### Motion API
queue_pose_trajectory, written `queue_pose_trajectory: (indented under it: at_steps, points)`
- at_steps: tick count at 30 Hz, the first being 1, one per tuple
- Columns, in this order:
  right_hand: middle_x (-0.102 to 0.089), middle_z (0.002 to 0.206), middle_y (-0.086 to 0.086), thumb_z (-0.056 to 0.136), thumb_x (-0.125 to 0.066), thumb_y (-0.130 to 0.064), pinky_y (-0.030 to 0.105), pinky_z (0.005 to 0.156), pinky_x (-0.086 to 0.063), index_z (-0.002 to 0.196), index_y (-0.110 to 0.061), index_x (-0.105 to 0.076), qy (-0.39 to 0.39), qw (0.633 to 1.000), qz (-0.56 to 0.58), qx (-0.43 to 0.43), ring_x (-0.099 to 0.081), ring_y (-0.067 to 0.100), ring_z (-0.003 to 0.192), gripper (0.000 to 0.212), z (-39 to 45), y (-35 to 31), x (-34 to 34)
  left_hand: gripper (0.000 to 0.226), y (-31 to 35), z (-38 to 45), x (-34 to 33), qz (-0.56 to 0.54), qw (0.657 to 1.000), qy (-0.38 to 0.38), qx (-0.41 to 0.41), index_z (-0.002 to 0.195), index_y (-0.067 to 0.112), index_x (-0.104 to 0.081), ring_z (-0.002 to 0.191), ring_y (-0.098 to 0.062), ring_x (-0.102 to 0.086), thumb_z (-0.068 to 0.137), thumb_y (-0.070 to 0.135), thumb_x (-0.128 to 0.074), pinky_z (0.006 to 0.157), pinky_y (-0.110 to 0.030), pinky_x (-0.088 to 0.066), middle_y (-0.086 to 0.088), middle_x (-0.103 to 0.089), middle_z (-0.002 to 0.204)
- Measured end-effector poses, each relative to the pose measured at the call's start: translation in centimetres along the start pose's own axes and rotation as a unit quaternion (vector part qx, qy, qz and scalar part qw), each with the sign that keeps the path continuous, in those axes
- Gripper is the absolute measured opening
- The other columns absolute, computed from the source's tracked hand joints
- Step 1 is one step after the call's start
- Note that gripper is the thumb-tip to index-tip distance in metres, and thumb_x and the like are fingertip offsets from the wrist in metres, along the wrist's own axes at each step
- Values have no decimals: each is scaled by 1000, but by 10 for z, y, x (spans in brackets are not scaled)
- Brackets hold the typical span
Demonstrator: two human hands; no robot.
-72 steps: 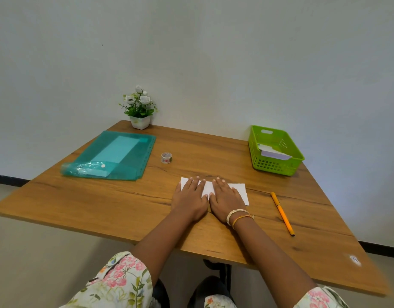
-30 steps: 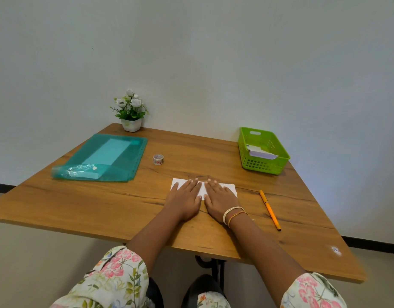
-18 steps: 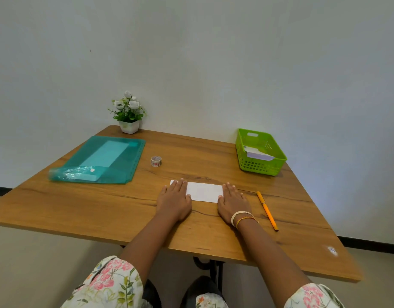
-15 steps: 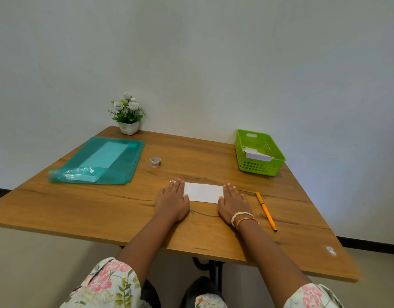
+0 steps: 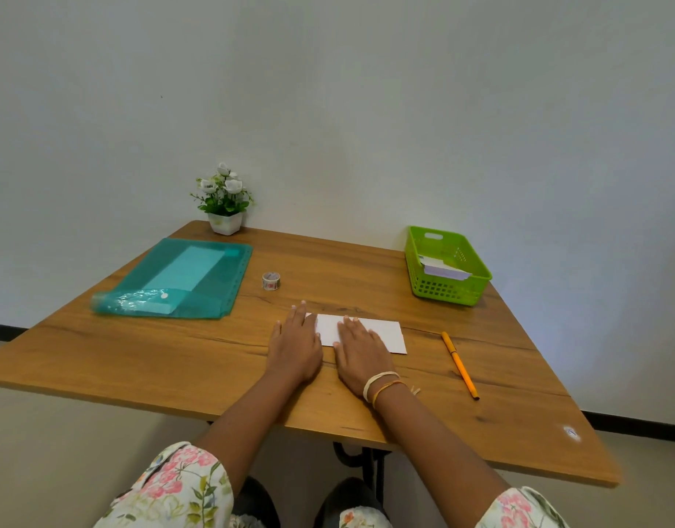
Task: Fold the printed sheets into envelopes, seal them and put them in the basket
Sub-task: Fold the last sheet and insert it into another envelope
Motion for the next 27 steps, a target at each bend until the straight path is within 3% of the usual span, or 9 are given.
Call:
queue_pose_trajectory:
  at_steps: [7, 12, 18, 22, 27]
  points:
    - [-19, 159, 4, 101, -26, -37, 38, 119, -15, 150, -15, -21, -22, 998, 23, -49, -16, 18, 146, 54, 26, -7, -10, 43, -70, -11, 37, 34, 998, 62, 4, 139, 18, -44, 148, -20, -15, 97, 28, -41, 119, -46, -11, -6, -23, 159]
    - [-21, 158, 5, 99, -28, -37, 40, 119, -15, 150, -15, -24, 7, 994, 21, -109, -18, 19, 146, 55, 38, 4, -8, 50, -131, -19, 68, 66, 994, 81, 40, 144, 14, -38, 148, -22, -13, 97, 31, -43, 119, -50, -10, -8, -21, 159]
    - [-36, 152, 7, 96, -39, -33, 39, 117, -20, 143, -14, -38, 113, 993, 7, -44, -28, 21, 142, 51, 41, -36, -2, 57, -161, -16, 72, 70, 989, 57, 121, 146, 16, -31, 143, -26, -25, 95, 40, -40, 111, -56, -24, -12, -27, 155]
    - [-56, 129, 9, 92, -46, -28, 36, 103, -41, 126, -12, -52, 135, 989, 54, 23, -51, 25, 119, 38, 55, -85, -5, 50, -162, -15, 66, 30, 994, 62, 84, 143, 18, -36, 140, -21, -33, 98, 39, -39, 112, -48, -26, -7, -36, 152]
    - [-50, 138, 9, 92, -45, -29, 39, 105, -41, 137, -13, -45, 124, 981, 114, 92, -48, 24, 126, 48, 74, -146, -15, 41, -165, -18, 68, -43, 994, 94, 38, 136, 21, -46, 130, -15, -46, 97, 32, -44, 109, -40, -30, 1, -52, 140]
Point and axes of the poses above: each hand's wrist, its own z-axis towards the middle knuckle, its own x-axis out of the back of the hand, y = z × x, the point moved 4 cm from there along z, towards the middle knuckle
